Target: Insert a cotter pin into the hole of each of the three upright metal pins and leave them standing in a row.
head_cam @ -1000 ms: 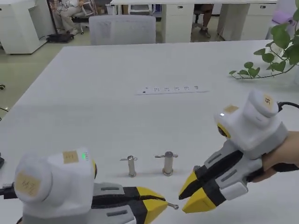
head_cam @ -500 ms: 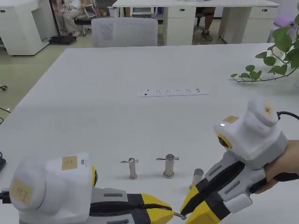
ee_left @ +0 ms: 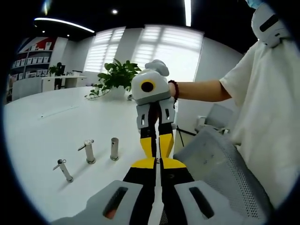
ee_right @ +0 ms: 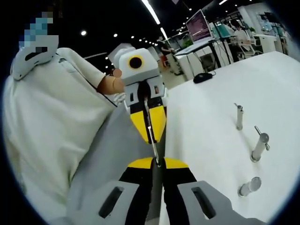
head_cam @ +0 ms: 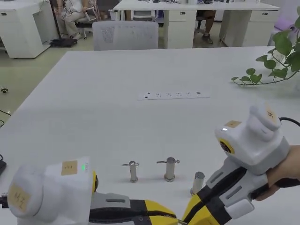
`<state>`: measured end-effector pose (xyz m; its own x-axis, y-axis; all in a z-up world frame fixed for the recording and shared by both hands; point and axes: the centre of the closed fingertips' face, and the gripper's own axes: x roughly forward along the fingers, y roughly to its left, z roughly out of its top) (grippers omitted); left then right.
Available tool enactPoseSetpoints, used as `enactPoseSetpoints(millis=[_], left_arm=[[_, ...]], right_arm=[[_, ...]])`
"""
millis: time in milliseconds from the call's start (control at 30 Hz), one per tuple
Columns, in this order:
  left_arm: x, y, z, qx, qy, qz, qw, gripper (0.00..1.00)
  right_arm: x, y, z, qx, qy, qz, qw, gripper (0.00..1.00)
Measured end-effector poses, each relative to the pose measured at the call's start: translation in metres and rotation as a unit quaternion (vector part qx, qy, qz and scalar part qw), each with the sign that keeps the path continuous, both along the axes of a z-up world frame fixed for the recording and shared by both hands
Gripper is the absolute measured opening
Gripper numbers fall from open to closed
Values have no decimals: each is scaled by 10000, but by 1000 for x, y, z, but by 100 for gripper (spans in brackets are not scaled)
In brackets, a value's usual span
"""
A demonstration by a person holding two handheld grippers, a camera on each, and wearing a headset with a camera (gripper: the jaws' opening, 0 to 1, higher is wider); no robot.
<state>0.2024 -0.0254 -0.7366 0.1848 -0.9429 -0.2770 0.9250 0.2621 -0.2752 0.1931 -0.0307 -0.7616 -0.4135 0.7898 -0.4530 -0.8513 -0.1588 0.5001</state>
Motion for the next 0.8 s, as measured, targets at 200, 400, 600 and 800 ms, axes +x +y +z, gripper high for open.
enactPoseSetpoints(millis=[200, 400, 600, 800], left_arm=[[-1, -1, 0, 10, -7, -21, 10000, 0], [0, -1, -2, 39, -40, -13, 10000, 1], [5, 0, -2, 68, -112, 110, 9999, 2], [12, 2, -6, 159, -149, 277, 9994, 3]], right_arm=[[-3, 0, 1, 35, -47, 81, 10000, 6], [-2, 0, -1, 52, -552, 322, 9979, 4], [3, 0, 0, -6, -665, 270, 9974, 3], [7, -1, -2, -155, -799, 239, 9964, 3]])
